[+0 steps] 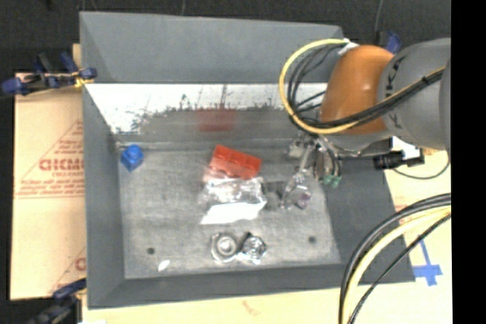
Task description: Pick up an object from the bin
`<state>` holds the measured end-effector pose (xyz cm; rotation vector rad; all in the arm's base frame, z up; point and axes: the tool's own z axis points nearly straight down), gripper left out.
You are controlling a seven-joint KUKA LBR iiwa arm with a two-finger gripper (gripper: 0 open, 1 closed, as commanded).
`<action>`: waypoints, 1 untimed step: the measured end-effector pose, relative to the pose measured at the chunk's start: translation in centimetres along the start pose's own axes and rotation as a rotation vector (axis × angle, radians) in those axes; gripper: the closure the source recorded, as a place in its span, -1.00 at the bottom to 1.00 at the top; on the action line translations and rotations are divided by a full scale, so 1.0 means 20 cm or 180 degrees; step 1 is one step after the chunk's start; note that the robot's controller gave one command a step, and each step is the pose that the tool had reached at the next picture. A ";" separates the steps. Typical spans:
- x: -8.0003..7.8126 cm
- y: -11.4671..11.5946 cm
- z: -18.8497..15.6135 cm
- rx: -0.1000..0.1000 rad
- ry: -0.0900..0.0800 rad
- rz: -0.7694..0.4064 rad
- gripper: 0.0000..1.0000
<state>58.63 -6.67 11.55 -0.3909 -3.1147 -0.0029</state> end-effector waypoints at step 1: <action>-0.04 0.08 0.21 0.0005 -0.0036 0.0032 -1.00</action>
Offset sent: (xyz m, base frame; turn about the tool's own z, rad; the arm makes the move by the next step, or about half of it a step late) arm 0.0093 0.0148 -0.0455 0.0115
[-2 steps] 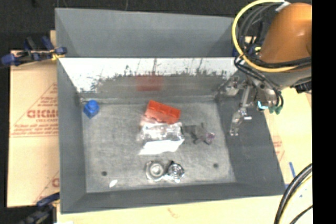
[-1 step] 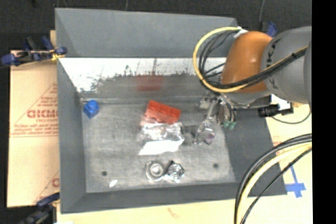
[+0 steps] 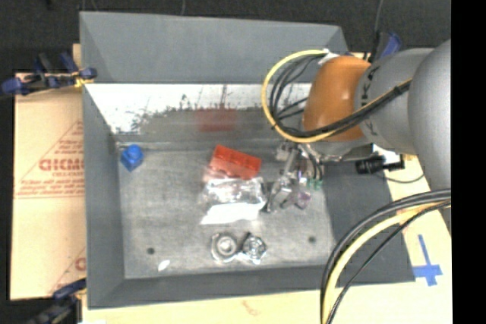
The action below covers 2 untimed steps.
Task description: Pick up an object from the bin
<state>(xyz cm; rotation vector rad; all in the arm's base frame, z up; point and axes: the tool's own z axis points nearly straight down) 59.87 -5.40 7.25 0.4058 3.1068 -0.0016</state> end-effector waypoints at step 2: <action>0.06 0.51 -0.03 -0.0013 -0.0040 0.0199 1.00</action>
Offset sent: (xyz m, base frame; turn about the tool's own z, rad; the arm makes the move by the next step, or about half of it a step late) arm 0.0086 0.1032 -0.0025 0.0680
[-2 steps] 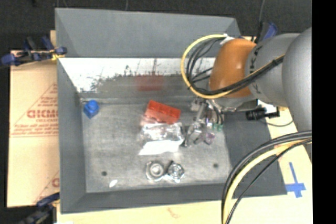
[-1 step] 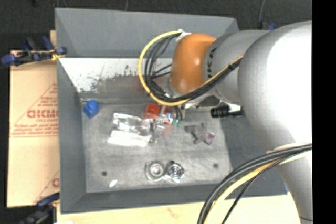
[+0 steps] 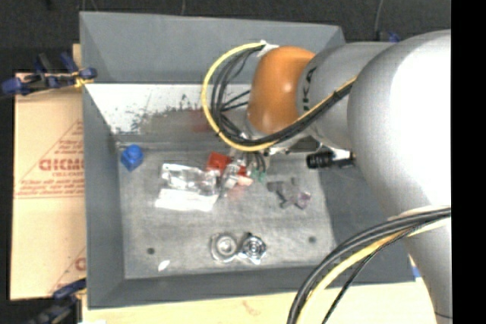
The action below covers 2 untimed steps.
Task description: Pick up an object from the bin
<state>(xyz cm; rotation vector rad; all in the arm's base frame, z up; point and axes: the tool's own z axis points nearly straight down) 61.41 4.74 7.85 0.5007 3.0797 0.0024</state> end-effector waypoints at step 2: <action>-0.17 -0.58 -0.60 0.0014 0.0029 -0.1030 1.00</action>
Offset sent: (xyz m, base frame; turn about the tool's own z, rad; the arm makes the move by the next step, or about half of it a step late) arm 0.0284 -0.0265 -0.0085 -0.1834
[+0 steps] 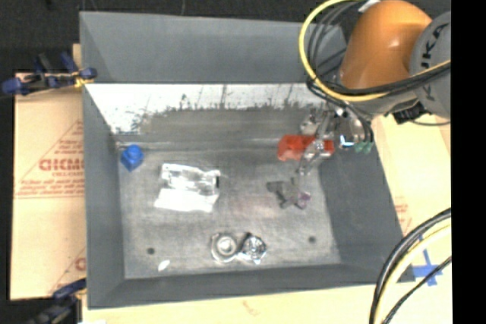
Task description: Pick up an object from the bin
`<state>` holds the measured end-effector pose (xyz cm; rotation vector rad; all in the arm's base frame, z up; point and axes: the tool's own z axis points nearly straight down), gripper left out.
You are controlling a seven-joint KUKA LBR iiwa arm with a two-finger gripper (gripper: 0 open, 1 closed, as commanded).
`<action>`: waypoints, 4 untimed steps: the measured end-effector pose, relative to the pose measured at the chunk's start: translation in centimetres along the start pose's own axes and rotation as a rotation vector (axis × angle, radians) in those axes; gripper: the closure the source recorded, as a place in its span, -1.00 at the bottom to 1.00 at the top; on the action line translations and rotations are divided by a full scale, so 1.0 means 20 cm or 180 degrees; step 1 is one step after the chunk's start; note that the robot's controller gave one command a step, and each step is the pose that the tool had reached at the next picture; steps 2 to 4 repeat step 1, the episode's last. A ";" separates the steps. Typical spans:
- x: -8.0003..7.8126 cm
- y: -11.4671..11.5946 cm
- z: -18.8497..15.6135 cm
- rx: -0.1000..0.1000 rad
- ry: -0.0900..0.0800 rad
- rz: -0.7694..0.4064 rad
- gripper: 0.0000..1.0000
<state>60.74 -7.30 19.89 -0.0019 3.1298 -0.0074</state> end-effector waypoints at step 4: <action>-0.04 0.05 -0.26 -0.0010 0.0005 -0.0367 1.00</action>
Offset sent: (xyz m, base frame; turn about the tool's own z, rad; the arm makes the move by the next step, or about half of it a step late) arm 0.0060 0.0116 0.0481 -0.1162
